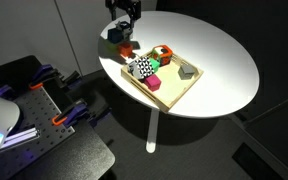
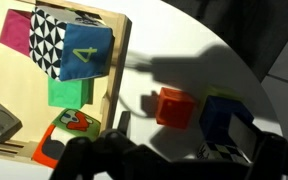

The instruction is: Put the blue block on the tray

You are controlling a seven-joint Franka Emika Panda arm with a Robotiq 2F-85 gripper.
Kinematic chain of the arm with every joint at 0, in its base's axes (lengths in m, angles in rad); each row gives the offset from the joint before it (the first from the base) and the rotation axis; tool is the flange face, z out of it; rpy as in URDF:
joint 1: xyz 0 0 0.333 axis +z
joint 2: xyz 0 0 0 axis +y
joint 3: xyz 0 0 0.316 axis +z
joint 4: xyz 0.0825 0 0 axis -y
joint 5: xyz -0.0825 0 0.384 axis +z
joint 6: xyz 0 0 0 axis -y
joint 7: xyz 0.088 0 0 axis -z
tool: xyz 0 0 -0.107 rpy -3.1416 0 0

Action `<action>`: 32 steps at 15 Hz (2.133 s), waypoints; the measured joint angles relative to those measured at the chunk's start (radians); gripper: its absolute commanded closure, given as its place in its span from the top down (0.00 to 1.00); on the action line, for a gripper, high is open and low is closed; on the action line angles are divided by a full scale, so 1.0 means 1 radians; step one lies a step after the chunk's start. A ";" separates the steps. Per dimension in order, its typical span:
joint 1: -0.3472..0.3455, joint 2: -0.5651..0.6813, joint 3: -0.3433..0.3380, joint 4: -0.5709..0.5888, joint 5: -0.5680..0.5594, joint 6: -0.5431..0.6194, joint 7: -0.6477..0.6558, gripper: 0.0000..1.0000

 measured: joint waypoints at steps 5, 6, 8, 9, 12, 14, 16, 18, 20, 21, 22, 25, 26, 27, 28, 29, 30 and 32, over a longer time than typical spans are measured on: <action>0.032 0.118 0.018 0.112 0.000 0.002 0.032 1.00; 0.041 0.141 0.020 0.136 -0.001 0.002 0.040 1.00; 0.061 0.184 0.022 0.180 -0.013 0.002 0.065 1.00; 0.072 0.205 0.022 0.200 -0.019 0.002 0.077 1.00; 0.100 0.255 0.022 0.252 -0.036 0.002 0.116 1.00; 0.116 0.283 0.022 0.277 -0.040 0.001 0.137 1.00; 0.132 0.307 0.022 0.296 -0.040 0.000 0.155 1.00; 0.148 0.325 0.022 0.308 -0.040 0.000 0.183 1.00; 0.162 0.339 0.022 0.314 -0.040 -0.003 0.216 1.00; 0.166 0.345 0.022 0.317 -0.040 -0.007 0.234 1.00; 0.168 0.351 0.023 0.319 -0.039 -0.012 0.250 1.00; 0.169 0.362 0.022 0.319 -0.037 -0.036 0.294 1.00; 0.169 0.365 0.022 0.319 -0.034 -0.042 0.304 1.00; 0.169 0.368 0.022 0.319 -0.030 -0.047 0.307 1.00; 0.169 0.372 0.023 0.319 -0.027 -0.049 0.308 1.00; 0.169 0.376 0.024 0.319 -0.026 -0.049 0.308 1.00; 0.169 0.380 0.025 0.319 -0.026 -0.049 0.308 1.00; 0.170 0.388 0.027 0.321 -0.026 -0.048 0.308 0.75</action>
